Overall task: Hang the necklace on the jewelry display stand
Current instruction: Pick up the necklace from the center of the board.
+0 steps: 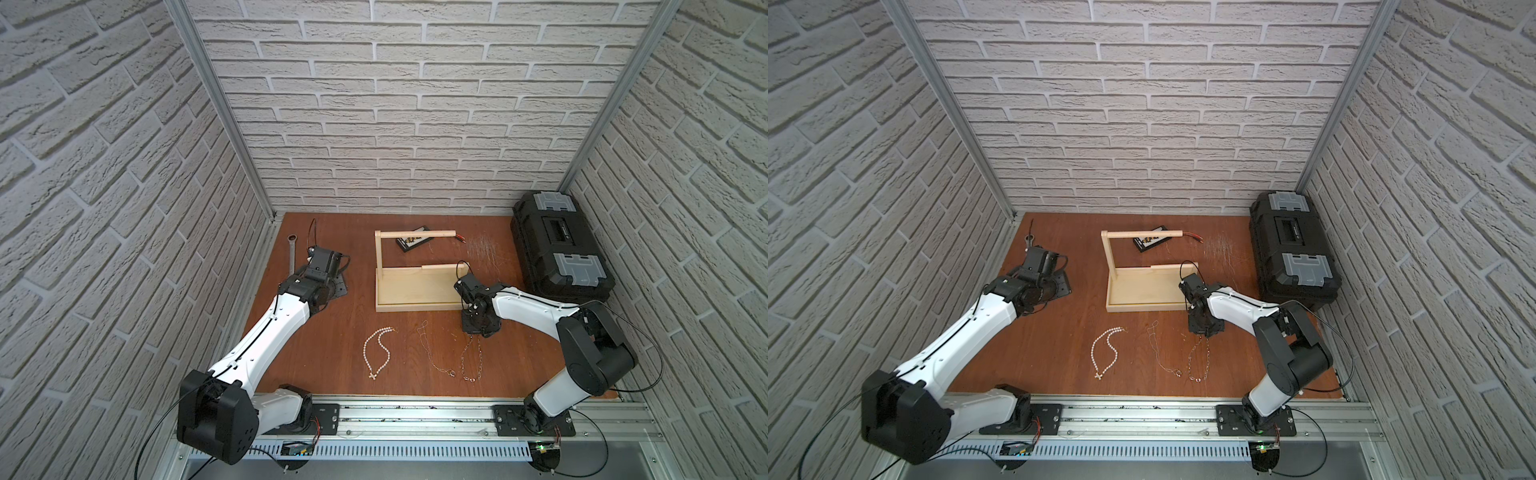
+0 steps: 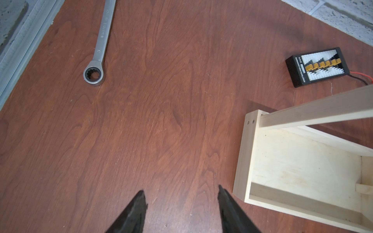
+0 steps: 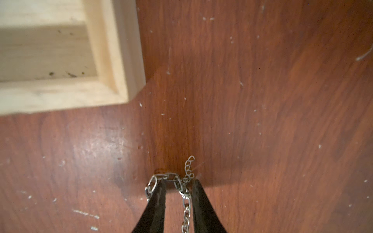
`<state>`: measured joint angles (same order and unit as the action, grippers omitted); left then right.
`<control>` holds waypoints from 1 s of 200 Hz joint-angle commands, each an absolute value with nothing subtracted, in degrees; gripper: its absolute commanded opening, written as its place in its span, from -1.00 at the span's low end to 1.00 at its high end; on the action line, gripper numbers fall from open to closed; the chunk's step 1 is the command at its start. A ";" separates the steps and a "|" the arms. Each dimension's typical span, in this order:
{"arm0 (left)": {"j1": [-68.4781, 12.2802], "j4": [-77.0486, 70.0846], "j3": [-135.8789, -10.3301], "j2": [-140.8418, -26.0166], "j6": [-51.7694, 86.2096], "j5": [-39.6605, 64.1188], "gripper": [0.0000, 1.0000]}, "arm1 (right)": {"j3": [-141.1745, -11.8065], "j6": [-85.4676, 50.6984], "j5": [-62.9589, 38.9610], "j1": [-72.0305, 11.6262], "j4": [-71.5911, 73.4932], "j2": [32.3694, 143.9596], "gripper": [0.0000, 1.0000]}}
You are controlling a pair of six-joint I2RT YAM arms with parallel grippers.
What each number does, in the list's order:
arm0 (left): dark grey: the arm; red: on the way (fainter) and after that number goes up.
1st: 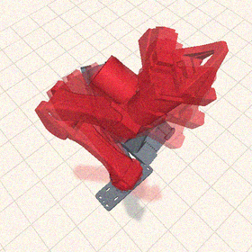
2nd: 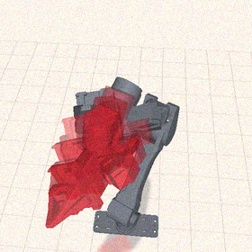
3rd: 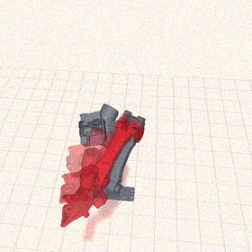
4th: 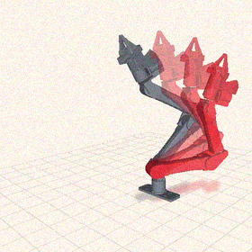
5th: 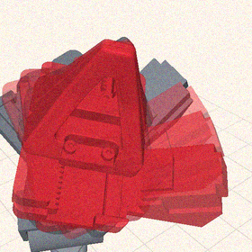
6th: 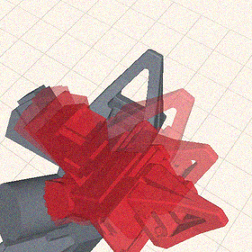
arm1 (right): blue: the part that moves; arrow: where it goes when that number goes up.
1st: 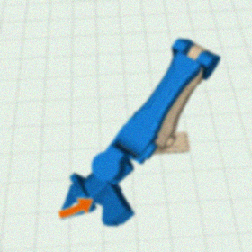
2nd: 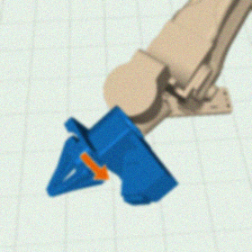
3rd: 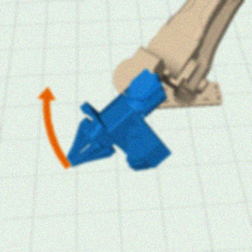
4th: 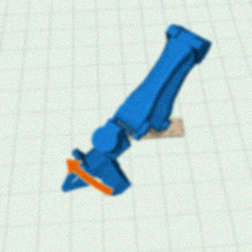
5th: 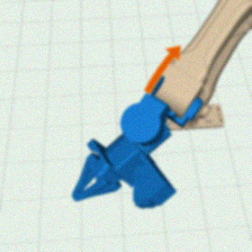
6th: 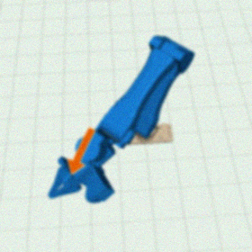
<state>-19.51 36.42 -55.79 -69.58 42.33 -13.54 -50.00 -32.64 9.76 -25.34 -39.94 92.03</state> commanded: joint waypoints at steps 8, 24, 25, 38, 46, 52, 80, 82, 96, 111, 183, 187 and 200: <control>-19.15 36.03 -55.48 -68.72 43.16 -13.35 0.19 | -47.13 -33.66 7.73 -25.22 -39.62 91.98 -0.56; -19.11 36.11 -55.55 -68.65 43.27 -13.35 0.20 | -46.84 -33.84 7.32 -25.22 -39.77 91.67 -0.68; -19.05 36.12 -55.55 -68.64 43.25 -13.35 0.19 | -46.80 -33.84 7.35 -25.22 -39.79 91.67 -0.69; -18.98 36.12 -55.55 -68.60 43.35 -13.53 0.19 | -46.85 -33.73 7.42 -25.22 -40.07 91.76 -0.84; -19.03 36.20 -55.55 -68.48 43.52 -13.83 0.20 | -46.85 -33.67 7.04 -25.22 -39.92 91.71 -0.85; -18.99 36.21 -55.47 -68.27 43.58 -13.98 0.20 | -46.77 -33.66 6.65 -25.22 -39.89 91.67 -0.85; -19.01 36.12 -55.20 -67.94 43.68 -14.41 0.20 | -47.43 -33.32 5.71 -25.22 -40.12 91.43 -0.96; -19.01 36.12 -55.20 -67.94 43.68 -14.35 0.20 | -47.52 -33.31 5.71 -25.33 -40.22 91.35 -0.96; -19.01 36.12 -55.27 -68.17 43.77 -14.28 0.20 | -48.13 -32.85 5.70 -25.31 -40.68 90.53 -0.96; -19.04 36.13 -55.37 -68.29 43.61 -14.00 0.20 | -49.21 -32.49 5.89 -25.48 -42.20 89.12 -0.96; -19.52 33.33 -56.10 -67.50 39.79 -11.43 0.02 | -59.54 -30.17 6.16 -26.92 -53.67 80.37 -0.96; -19.51 33.13 -56.20 -67.31 39.42 -11.36 0.01 | -60.22 -29.95 6.15 -27.06 -54.41 80.05 -0.96; -19.85 31.82 -56.42 -66.52 38.08 -10.09 0.01 | -62.47 -29.41 5.94 -27.15 -56.35 79.25 -0.96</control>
